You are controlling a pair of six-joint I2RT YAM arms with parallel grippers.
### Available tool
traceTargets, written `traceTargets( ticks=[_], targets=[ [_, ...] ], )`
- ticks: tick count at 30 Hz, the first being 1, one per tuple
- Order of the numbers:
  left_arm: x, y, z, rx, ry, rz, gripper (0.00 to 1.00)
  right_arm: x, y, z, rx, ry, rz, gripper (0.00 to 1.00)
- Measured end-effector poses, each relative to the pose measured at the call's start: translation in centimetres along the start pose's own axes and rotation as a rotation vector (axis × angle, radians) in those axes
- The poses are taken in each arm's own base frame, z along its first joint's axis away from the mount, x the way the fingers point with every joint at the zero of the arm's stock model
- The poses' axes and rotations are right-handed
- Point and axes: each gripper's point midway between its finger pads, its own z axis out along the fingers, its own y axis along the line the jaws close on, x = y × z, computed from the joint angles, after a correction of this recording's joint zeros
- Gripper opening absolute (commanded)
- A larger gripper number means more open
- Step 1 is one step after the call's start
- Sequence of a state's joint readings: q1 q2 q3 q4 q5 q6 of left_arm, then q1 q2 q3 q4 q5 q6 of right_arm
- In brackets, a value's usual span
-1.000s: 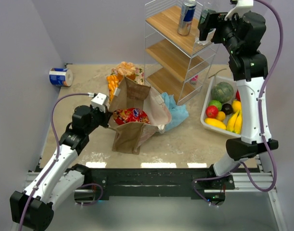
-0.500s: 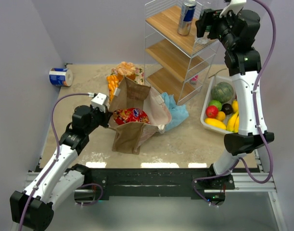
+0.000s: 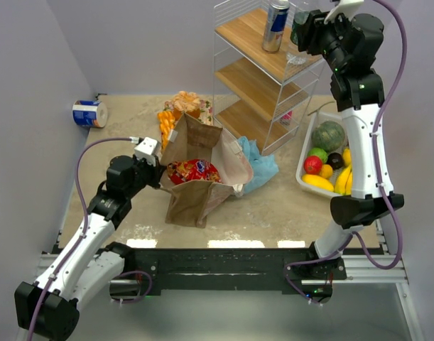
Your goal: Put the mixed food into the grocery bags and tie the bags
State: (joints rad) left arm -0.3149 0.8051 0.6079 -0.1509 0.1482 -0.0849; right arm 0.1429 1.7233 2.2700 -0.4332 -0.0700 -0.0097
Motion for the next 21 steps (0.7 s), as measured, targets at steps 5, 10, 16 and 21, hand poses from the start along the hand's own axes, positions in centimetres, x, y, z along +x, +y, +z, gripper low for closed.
traceTargets(
  ticks=[5, 10, 16, 21],
  targets=[
    [0.0, 0.0, 0.0, 0.0, 0.0, 0.0, 0.0, -0.3, -0.1, -0.1, 0.006, -0.003, 0.0, 0.22],
    [0.0, 0.0, 0.0, 0.0, -0.001, 0.001, 0.0, -4.3, -0.2, -1.4, 0.018, -0.098, -0.004, 0.15],
    [0.0, 0.0, 0.0, 0.0, -0.001, 0.001, 0.0, -7.8, 1.2, -4.5, -0.043, -0.19, 0.037, 0.14],
    [0.0, 0.0, 0.0, 0.0, -0.002, 0.001, 0.0, -8.9, 6.9, -10.2, -0.206, -0.237, 0.091, 0.1]
  ],
)
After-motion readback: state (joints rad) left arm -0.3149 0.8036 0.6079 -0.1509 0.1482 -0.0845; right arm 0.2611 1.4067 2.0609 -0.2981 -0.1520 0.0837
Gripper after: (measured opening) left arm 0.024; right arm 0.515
